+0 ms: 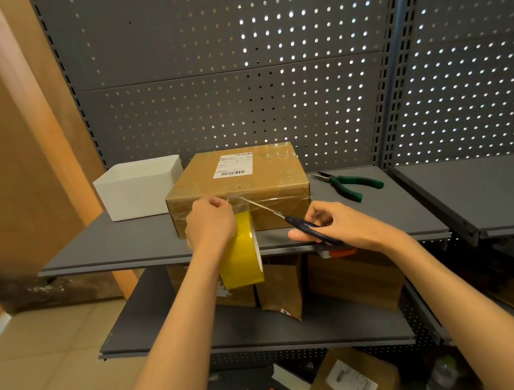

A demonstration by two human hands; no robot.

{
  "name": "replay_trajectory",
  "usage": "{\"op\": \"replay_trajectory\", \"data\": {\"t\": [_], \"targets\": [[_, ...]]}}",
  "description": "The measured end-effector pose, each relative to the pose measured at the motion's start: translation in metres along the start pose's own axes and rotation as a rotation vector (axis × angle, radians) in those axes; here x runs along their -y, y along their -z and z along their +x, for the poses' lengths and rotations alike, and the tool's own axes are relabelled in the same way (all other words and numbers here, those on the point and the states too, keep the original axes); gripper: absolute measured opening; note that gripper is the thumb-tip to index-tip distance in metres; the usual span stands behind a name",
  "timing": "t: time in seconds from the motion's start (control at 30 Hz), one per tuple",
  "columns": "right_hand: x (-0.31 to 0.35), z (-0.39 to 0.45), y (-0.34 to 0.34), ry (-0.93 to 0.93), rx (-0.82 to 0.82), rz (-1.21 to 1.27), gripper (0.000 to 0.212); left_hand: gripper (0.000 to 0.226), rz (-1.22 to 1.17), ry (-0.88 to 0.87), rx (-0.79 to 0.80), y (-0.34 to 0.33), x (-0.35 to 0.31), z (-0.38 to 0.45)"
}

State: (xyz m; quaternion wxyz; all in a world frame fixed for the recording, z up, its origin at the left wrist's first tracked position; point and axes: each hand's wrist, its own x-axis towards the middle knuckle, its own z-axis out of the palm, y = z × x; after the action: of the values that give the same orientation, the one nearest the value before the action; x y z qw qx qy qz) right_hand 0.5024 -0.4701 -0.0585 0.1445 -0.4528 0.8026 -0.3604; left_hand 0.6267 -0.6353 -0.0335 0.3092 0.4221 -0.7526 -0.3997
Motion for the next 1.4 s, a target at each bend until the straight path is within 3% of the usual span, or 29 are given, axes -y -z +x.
{"op": "replay_trajectory", "data": {"t": [0.17,0.3,0.47,0.53,1.2,1.4], "targets": [[-0.008,0.003,0.008,-0.016,0.037,0.019,0.047,0.023,-0.003,-0.005,0.001,0.001,0.001,-0.001],[-0.012,0.004,0.008,-0.06,0.075,0.047,0.056,0.022,-0.013,-0.007,0.009,0.001,0.001,0.0],[-0.01,0.01,0.003,-0.058,0.149,0.195,0.018,0.021,-0.02,-0.01,0.006,0.0,0.001,-0.001],[-0.008,0.015,0.001,-0.047,0.153,0.218,0.012,0.021,-0.021,-0.012,0.004,0.0,0.0,-0.002],[-0.002,0.023,-0.009,0.036,0.044,0.275,0.016,0.017,0.004,0.028,0.007,0.001,0.002,0.0],[0.009,0.017,-0.009,0.032,0.007,0.281,0.032,0.017,0.002,0.038,0.014,0.002,0.002,0.0]]}}
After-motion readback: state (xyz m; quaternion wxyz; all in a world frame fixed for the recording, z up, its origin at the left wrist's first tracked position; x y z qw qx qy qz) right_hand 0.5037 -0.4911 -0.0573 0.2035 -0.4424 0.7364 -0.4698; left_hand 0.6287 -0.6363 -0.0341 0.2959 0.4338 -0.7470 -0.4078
